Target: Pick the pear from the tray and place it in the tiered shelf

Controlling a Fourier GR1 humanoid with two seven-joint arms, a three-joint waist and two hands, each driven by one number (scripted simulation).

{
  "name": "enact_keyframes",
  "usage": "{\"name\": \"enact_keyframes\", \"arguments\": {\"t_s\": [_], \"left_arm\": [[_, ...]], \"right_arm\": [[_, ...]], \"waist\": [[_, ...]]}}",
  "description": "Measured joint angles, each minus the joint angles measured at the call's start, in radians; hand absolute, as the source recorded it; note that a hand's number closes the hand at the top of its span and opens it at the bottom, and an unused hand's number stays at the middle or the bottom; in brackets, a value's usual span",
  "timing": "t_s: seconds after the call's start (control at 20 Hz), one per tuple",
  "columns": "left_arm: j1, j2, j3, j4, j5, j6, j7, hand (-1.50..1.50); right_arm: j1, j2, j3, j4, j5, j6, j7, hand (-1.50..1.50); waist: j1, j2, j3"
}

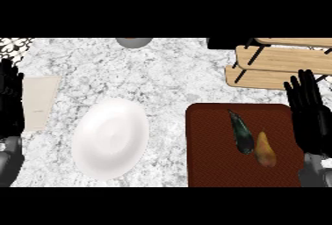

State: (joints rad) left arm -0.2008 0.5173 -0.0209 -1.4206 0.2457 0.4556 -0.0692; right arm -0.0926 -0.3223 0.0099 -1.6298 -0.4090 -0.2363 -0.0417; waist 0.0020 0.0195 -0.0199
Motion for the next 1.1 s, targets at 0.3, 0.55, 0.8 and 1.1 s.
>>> {"name": "enact_keyframes", "arguments": {"t_s": [0.3, 0.55, 0.8, 1.1], "left_arm": [[0.06, -0.067, -0.077, 0.073, 0.055, -0.085, 0.109, 0.0], [0.11, -0.117, -0.141, 0.096, 0.109, -0.165, 0.191, 0.0], [0.139, -0.127, -0.154, 0.113, 0.143, -0.245, 0.237, 0.0], [0.138, -0.129, -0.144, 0.127, 0.149, -0.28, 0.266, 0.0]], "right_arm": [[0.033, -0.238, -0.072, 0.107, 0.094, 0.035, 0.119, 1.5], [0.153, -0.429, -0.082, 0.28, 0.211, 0.054, 0.283, -1.5], [0.188, -0.517, -0.134, 0.335, 0.164, 0.205, 0.32, -1.5], [0.175, -0.601, -0.154, 0.258, 0.058, 0.424, 0.435, -1.5]], "waist": [[-0.02, -0.005, 0.012], [-0.024, 0.003, 0.012], [-0.013, -0.013, 0.018], [-0.007, -0.019, 0.019]]}}
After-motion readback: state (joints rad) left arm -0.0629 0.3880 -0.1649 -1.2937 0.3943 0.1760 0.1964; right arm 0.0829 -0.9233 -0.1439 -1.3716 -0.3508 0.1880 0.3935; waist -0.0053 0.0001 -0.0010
